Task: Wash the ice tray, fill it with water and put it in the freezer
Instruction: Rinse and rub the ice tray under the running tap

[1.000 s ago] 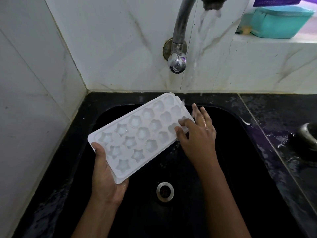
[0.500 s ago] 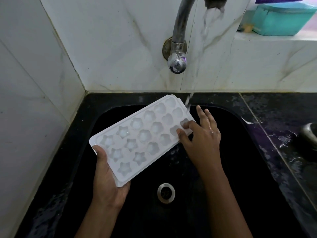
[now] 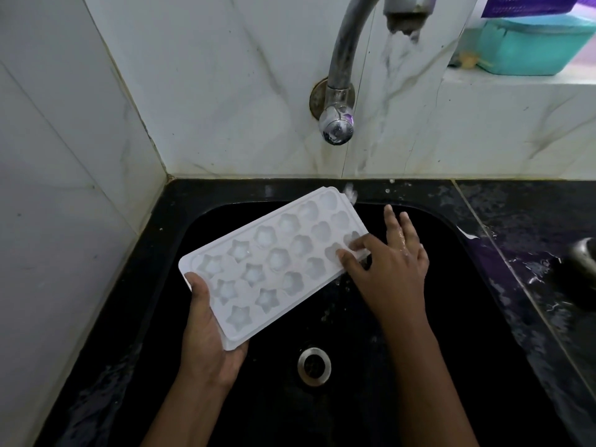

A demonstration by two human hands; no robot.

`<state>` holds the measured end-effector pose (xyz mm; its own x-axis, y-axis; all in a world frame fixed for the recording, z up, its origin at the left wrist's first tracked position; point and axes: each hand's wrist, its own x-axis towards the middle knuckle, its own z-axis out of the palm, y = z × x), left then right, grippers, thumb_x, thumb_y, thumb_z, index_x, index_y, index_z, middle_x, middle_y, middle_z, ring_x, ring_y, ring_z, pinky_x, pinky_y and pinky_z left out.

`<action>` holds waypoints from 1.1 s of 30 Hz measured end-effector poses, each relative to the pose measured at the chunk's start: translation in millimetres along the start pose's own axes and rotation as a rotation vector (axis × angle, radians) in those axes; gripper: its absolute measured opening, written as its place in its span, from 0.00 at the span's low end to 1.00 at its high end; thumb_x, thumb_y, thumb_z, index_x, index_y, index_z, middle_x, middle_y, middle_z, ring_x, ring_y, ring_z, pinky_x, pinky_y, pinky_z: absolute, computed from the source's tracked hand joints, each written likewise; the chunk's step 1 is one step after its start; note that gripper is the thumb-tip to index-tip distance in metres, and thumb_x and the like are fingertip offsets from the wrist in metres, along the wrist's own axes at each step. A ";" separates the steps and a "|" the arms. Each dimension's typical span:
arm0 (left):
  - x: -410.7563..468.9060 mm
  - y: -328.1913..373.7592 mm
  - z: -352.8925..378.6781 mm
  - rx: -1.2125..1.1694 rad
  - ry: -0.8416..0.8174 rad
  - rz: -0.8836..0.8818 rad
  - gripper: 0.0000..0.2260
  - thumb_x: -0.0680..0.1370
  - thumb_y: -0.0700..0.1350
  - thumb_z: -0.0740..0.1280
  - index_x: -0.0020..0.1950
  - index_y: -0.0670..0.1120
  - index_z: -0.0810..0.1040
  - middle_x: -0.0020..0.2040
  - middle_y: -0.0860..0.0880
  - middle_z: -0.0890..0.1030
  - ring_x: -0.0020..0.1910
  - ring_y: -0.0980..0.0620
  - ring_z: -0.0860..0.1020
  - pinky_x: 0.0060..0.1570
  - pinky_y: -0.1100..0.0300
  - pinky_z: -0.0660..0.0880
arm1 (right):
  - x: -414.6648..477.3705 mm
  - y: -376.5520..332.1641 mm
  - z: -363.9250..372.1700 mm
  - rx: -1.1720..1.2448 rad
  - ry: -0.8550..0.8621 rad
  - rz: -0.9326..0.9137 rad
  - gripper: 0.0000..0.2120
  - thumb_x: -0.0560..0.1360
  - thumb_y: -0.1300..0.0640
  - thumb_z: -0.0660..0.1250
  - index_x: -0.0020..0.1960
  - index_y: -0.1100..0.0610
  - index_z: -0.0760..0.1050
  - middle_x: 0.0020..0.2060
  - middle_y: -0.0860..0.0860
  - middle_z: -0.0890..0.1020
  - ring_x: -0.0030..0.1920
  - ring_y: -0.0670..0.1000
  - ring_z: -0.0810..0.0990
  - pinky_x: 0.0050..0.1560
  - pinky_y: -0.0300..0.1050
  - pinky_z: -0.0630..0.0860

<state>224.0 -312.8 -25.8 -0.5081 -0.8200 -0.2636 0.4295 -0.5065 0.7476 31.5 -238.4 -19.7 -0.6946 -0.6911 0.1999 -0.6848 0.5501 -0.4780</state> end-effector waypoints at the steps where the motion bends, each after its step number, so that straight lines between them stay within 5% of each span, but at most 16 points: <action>1: 0.0 0.7 -0.3 0.004 0.001 0.008 0.29 0.77 0.65 0.48 0.67 0.49 0.74 0.59 0.45 0.83 0.56 0.45 0.83 0.44 0.52 0.82 | -0.3 -0.3 0.8 0.011 -0.006 -0.011 0.13 0.74 0.44 0.65 0.55 0.48 0.78 0.77 0.48 0.49 0.76 0.49 0.42 0.71 0.57 0.47; 9: 1.9 -0.6 -5.7 0.028 0.019 0.043 0.33 0.76 0.67 0.49 0.73 0.48 0.69 0.66 0.43 0.78 0.63 0.41 0.78 0.53 0.47 0.80 | -0.1 -3.3 -1.6 0.067 0.066 -0.073 0.10 0.72 0.47 0.69 0.50 0.51 0.81 0.76 0.49 0.57 0.76 0.50 0.48 0.71 0.57 0.49; 15: 1.3 -0.3 -6.6 0.007 0.043 0.075 0.32 0.77 0.66 0.49 0.73 0.48 0.69 0.65 0.44 0.79 0.63 0.42 0.78 0.54 0.47 0.80 | -1.9 -10.6 0.1 0.024 -0.020 -0.042 0.14 0.76 0.45 0.64 0.58 0.49 0.78 0.77 0.48 0.49 0.76 0.49 0.42 0.72 0.57 0.47; 22: -1.5 -3.2 -2.2 -0.058 0.082 0.052 0.30 0.76 0.66 0.51 0.69 0.49 0.73 0.61 0.45 0.82 0.57 0.45 0.82 0.46 0.51 0.82 | -0.1 -10.7 -5.3 0.058 0.024 -0.067 0.12 0.74 0.48 0.67 0.54 0.52 0.81 0.76 0.48 0.54 0.76 0.48 0.45 0.71 0.56 0.47; 33: -2.7 -3.8 0.3 -0.070 0.062 0.042 0.31 0.75 0.66 0.51 0.70 0.48 0.72 0.62 0.44 0.81 0.59 0.44 0.81 0.50 0.48 0.81 | 0.5 -11.0 -12.9 0.029 -0.008 -0.055 0.12 0.75 0.46 0.66 0.54 0.51 0.81 0.76 0.47 0.55 0.76 0.48 0.45 0.72 0.56 0.47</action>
<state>223.5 -308.6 -27.7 -0.4425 -0.8545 -0.2719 0.5019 -0.4873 0.7146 35.8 -238.8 -3.4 -0.6542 -0.7238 0.2195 -0.7151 0.4975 -0.4910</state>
